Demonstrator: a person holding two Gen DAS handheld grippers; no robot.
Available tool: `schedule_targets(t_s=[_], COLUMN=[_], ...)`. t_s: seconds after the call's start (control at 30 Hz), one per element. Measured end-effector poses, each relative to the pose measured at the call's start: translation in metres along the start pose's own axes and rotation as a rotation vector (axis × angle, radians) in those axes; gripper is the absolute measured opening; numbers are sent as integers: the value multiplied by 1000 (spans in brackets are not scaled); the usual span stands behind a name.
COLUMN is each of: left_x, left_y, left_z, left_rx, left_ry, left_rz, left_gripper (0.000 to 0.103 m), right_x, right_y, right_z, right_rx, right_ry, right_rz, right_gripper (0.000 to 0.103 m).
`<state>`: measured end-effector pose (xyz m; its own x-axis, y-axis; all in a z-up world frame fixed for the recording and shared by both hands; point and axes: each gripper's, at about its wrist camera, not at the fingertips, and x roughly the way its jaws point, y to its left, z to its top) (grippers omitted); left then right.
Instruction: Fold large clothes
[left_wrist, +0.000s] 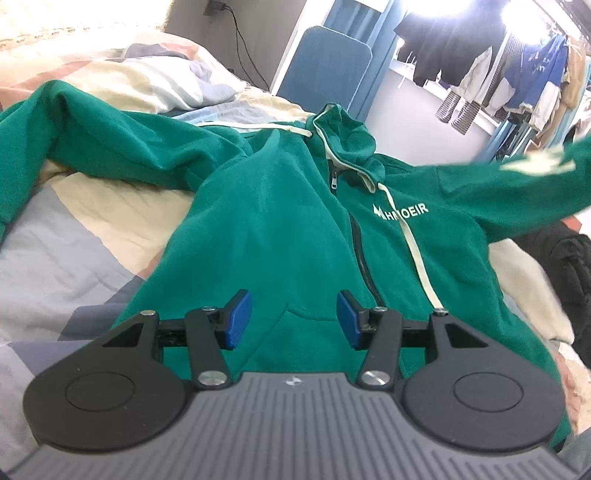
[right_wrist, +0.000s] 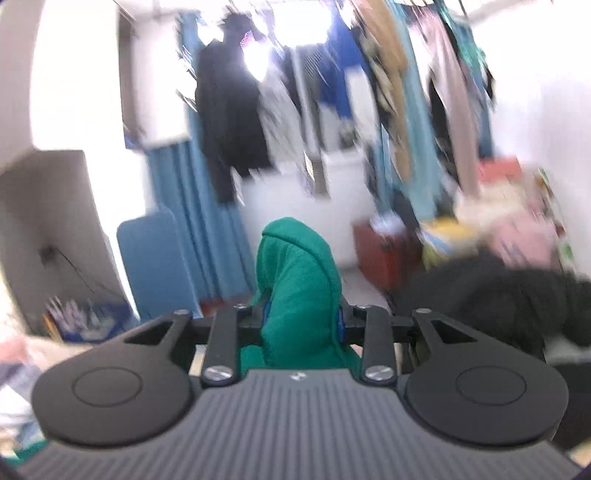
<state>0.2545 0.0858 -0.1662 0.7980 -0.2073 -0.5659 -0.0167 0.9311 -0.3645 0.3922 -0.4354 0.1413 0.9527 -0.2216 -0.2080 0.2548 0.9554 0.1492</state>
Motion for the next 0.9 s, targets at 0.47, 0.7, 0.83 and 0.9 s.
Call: schedule_targets(t_s=[0.47, 0.7, 0.83, 0.9], left_x=[-51, -77, -81, -80], left_y=[48, 92, 107, 111], left_z=[29, 44, 47, 47], left_rx=[-119, -228, -267, -273], left_ry=[-144, -209, -226, -226], left_rz=[12, 33, 41, 41], left_gripper=[57, 57, 57, 57], right_x=[-97, -121, -132, -128], right_y=[280, 334, 353, 359], right_z=[-73, -204, -286, -313], right_rx=[-410, -459, -453, -458], right_ry=[25, 211, 350, 411], right_rz=[566, 713, 776, 795], right_gripper=[35, 37, 44, 47])
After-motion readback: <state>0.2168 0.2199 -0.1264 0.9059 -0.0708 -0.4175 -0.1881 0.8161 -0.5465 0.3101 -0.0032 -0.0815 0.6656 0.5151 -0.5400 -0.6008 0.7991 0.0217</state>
